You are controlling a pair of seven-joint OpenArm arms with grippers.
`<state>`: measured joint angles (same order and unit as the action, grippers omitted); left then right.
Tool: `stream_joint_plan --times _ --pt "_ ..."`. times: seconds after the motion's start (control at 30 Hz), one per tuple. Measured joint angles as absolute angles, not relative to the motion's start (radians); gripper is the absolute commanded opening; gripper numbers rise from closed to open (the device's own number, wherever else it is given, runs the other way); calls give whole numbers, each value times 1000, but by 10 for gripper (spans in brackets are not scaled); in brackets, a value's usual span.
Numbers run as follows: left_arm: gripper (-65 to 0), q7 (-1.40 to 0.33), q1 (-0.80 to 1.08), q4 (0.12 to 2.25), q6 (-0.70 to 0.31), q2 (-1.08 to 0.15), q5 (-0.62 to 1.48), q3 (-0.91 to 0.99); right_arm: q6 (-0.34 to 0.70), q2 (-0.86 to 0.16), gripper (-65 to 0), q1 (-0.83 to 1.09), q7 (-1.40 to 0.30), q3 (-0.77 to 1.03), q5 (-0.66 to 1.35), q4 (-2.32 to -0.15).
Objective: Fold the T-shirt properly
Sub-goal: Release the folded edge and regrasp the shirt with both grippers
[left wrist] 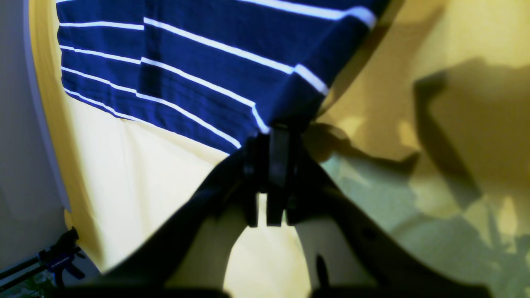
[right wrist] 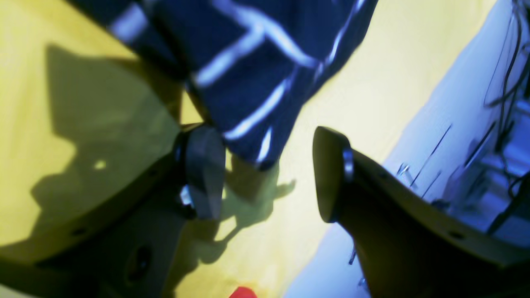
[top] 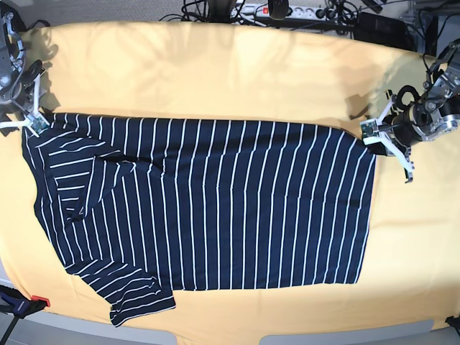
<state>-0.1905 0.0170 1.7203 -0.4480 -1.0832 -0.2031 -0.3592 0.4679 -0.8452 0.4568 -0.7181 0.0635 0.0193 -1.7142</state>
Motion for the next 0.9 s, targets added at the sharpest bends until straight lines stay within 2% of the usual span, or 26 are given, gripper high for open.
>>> stream_joint_plan --times 0.17,0.27,0.4,0.5,0.57,0.6,0.67,0.7,0.9 --pt "-650 -190 17 1720 -449 -1095 -209 -359 472 -862 -292 457 -714 64 33 -1714" --pt "-650 -190 17 1720 -448 -1095 -209 -359 472 -862 -292 457 -635 64 71 -1710" --pt "-650 -190 17 1720 -448 -1095 -209 -359 483 -861 -292 456 -542 65 7 -1685" --pt "-650 -190 17 1721 -448 -1095 -209 -359 482 -860 -299 436 -541 66 30 -1655" --pt "-650 -190 17 1721 -448 -1095 -209 -359 499 -858 -366 421 -505 65 35 -1628" --pt "-650 -190 17 1721 -448 -1095 -210 -359 500 -858 -426 418 -500 65 46 -1617" --pt "-650 -190 17 1721 -448 -1095 -209 -359 498 -856 -605 414 -485 65 47 -1605" --pt "-650 -190 17 1721 -449 -1095 -209 -359 476 -851 -650 409 -491 65 55 -1604" --pt "-650 -190 17 1721 -448 -1095 -209 -359 395 -847 -650 407 -509 64 53 -1612"
